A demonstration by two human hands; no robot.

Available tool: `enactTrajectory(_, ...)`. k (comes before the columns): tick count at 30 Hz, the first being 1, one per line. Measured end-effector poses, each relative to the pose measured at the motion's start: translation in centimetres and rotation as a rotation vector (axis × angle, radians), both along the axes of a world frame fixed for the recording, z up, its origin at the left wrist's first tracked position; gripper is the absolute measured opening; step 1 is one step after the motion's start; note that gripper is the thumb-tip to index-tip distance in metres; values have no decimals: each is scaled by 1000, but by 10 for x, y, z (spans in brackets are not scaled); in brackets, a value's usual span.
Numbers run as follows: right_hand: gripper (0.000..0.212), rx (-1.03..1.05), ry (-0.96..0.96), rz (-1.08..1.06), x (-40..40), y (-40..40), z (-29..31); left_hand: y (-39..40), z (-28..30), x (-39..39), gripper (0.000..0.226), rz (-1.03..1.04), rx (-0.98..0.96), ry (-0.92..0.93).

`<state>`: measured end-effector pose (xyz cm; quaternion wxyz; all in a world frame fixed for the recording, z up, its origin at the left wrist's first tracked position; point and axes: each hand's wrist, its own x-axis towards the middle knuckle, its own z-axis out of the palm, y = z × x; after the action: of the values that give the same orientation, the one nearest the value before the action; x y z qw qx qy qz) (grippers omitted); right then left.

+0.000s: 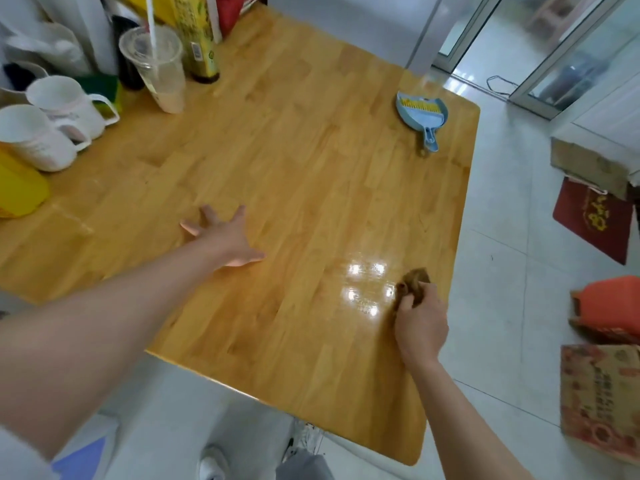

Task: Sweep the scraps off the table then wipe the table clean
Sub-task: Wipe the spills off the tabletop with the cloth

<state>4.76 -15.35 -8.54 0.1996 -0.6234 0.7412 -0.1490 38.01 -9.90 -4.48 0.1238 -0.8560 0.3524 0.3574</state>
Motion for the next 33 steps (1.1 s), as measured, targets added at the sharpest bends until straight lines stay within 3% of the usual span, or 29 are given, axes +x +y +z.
enactTrajectory(3, 27, -26, -76, 280, 92, -12, -10, -12, -10, 5, 118, 33, 21, 0)
enactTrajectory(6, 36, 61, -36, 705, 180, -9, -16, -11, -11, 3, 121, 5, 44, -19)
enactTrajectory(9, 37, 116, -32, 957, 209, -29, -10, -12, -12, 4, 122, -16, 43, -37)
enactTrajectory(11, 36, 81, -8, 934, 186, -52, -11, -13, -12, 5, 121, -12, 48, -38)
enactTrajectory(16, 32, -7, 11, 412, 30, -116, -9, -13, -11, 7, 119, -16, 37, -39)
enactTrajectory(19, 30, 27, 23, 271, -38, -111, -4, -11, -8, 6, 118, -22, 33, -43)
enactTrajectory(22, 29, 66, 18, 345, -42, -67, -5, -12, -7, 5, 118, -43, 38, -38)
enactTrajectory(29, 16, 130, -50, 784, -25, 39, -1, -9, -8, 7, 119, -10, 49, -44)
enactTrajectory(33, 18, 219, 7, 936, -49, 61, 6, 21, -9, -36, 98, -15, -92, -90)
